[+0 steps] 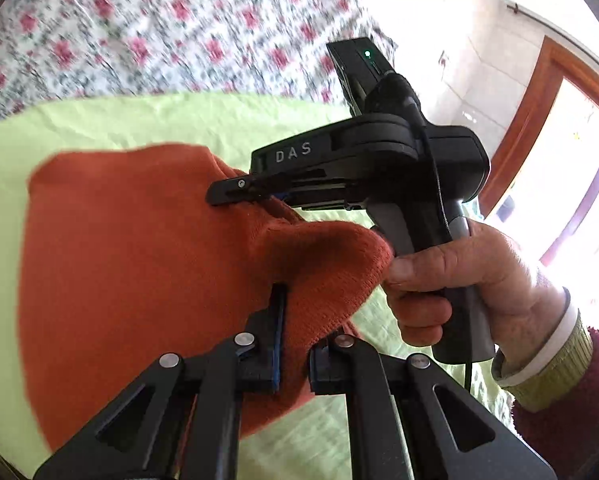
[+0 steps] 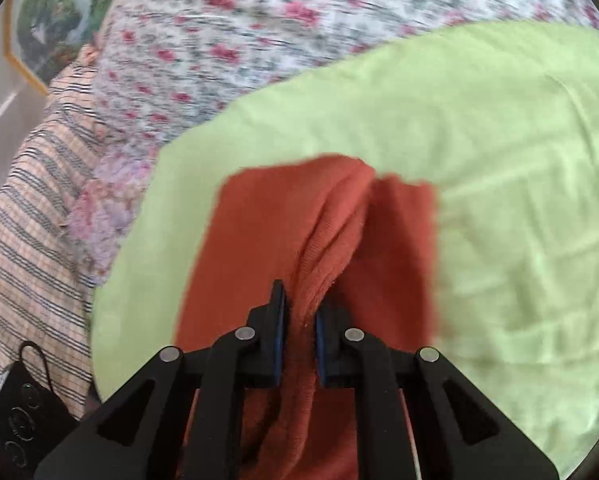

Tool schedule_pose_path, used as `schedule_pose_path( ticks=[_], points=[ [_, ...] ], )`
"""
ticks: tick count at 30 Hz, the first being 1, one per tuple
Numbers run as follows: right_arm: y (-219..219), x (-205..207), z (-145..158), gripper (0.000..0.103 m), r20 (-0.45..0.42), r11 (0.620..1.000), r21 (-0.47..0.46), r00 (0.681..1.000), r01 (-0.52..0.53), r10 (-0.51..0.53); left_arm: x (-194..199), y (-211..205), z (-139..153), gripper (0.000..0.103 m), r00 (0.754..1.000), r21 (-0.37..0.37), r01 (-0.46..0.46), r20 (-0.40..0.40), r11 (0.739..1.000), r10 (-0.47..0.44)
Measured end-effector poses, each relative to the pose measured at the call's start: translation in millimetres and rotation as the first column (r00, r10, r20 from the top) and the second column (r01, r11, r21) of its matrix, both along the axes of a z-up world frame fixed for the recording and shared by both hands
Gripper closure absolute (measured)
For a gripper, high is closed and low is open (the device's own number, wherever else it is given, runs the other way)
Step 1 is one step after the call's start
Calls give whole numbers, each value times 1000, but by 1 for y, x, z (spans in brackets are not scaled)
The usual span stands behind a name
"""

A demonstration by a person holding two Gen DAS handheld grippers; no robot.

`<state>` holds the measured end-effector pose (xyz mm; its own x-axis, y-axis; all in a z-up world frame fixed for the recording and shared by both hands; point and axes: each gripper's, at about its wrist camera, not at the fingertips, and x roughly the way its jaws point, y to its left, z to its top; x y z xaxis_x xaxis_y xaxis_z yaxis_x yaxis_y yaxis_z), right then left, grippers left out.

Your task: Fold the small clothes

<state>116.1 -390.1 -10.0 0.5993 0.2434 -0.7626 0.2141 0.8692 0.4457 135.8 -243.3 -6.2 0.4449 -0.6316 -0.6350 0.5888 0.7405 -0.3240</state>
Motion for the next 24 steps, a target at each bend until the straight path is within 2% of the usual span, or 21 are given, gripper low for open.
schedule_pose_path(
  ticks=[7, 14, 16, 22, 24],
  points=[
    [-13, -8, -25, 89, -55, 997, -80, 998, 1, -6, 2, -18, -30, 94, 997, 40, 30, -75, 999, -27],
    [-8, -13, -27, 88, -27, 992, -128, 1000, 5, -8, 1, -3, -33, 89, 992, 15, 49, -119, 999, -47],
    [-8, -16, -25, 87, -18, 992, -128, 1000, 18, -21, -2, 6, -28, 83, 990, -6, 59, -131, 998, -59],
    [-13, -36, -18, 73, 11, 992, -100, 997, 77, -77, -16, 57, -1, 66, 992, -45, 24, -120, 999, -29],
    [-15, -44, -17, 61, 17, 991, -94, 996, 94, -92, -11, 83, 4, 56, 992, -52, -34, -122, 998, 27]
  ],
)
